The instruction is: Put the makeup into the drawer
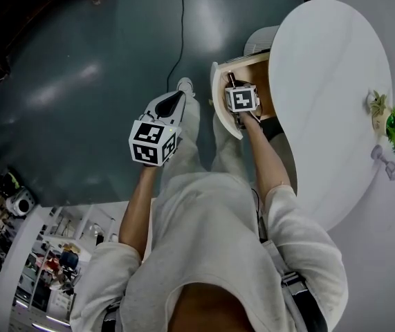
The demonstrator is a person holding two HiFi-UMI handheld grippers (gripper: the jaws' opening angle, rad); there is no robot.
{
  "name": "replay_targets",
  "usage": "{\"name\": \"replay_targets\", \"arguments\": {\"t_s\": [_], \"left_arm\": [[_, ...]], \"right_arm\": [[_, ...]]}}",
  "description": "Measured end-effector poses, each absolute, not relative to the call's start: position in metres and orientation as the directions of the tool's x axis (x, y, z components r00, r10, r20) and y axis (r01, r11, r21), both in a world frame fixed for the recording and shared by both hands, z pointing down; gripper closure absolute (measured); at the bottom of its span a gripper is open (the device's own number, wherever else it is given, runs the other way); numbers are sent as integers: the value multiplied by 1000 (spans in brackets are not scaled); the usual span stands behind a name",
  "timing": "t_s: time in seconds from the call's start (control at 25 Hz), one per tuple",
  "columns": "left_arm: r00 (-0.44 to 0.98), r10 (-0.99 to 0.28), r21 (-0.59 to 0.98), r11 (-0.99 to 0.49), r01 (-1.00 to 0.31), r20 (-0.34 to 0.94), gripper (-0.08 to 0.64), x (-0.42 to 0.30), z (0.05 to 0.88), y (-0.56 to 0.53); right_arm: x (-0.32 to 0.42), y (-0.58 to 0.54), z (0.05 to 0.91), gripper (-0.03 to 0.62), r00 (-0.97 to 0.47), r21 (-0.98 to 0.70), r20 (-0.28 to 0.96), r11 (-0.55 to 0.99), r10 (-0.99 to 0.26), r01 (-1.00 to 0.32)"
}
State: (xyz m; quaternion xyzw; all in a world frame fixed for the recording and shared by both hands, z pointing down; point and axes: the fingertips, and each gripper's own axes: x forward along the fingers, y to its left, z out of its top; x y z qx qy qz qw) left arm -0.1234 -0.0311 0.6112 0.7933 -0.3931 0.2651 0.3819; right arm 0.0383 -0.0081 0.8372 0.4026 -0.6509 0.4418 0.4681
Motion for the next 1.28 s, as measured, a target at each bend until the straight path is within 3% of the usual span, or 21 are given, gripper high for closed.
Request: {"name": "replay_targets", "arguments": {"t_s": [0.32,0.52,0.72,1.04,1.28], "left_arm": [[542,-419,400,-383,-833,729,548,-127,619,-27],[544,-418,401,-384,-832,728,548,-124,620,-26],[548,-421,400,-392,-829,723,548,-119,617,-28],[557,-434,397,-407,-823,709,548,-112,607,-29],[567,-448,390,-430,-814,691,548,-104,595,-34]], "right_arm": [[37,-9,847,492,-232,-199,968,271,-98,-942],[34,-8,848,408,-276,-244,957,269,-87,-932],[34,-14,838,392,-291,-248,949,276,-126,-929],[27,-23,795,406,-333,-232,906,351,-263,-907],[21,-23,729,470,-369,-218,844,379,-389,-899]]}}
